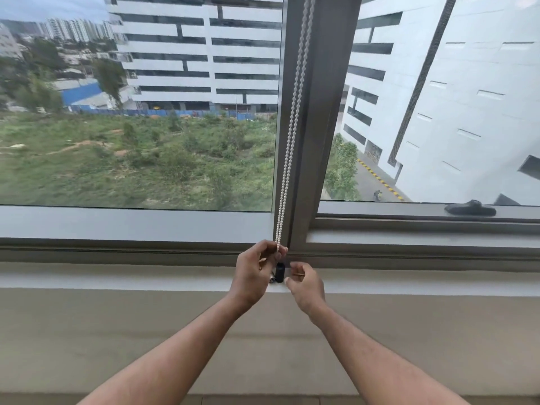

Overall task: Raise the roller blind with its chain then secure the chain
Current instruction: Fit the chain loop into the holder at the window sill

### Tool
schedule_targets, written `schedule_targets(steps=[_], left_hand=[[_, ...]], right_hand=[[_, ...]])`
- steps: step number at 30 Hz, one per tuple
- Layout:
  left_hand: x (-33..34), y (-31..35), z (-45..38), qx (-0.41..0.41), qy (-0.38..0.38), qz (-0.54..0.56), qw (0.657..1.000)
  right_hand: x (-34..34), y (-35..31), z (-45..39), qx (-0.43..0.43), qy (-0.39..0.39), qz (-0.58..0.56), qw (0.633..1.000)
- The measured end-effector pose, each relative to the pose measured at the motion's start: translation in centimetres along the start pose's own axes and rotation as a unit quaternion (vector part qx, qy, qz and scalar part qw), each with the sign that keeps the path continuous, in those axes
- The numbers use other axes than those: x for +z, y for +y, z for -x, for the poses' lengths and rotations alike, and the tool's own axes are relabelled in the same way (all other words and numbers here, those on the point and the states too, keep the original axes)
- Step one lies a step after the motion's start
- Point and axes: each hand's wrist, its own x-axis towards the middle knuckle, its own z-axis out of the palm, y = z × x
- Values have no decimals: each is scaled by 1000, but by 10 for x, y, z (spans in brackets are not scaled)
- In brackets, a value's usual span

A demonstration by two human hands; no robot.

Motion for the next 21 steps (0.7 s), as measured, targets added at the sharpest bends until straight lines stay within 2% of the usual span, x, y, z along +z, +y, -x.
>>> schedule_targets(steps=[5, 15, 21], left_hand=[[5, 0, -2, -6, 36, 34, 999], [8, 4, -1, -20, 41, 40, 998], [6, 5, 3, -30, 40, 25, 998]], right_hand=[[7, 4, -15, -25, -22, 28, 999], [13, 5, -26, -31, -38, 108, 993], [12, 4, -26, -26, -30, 93, 995]])
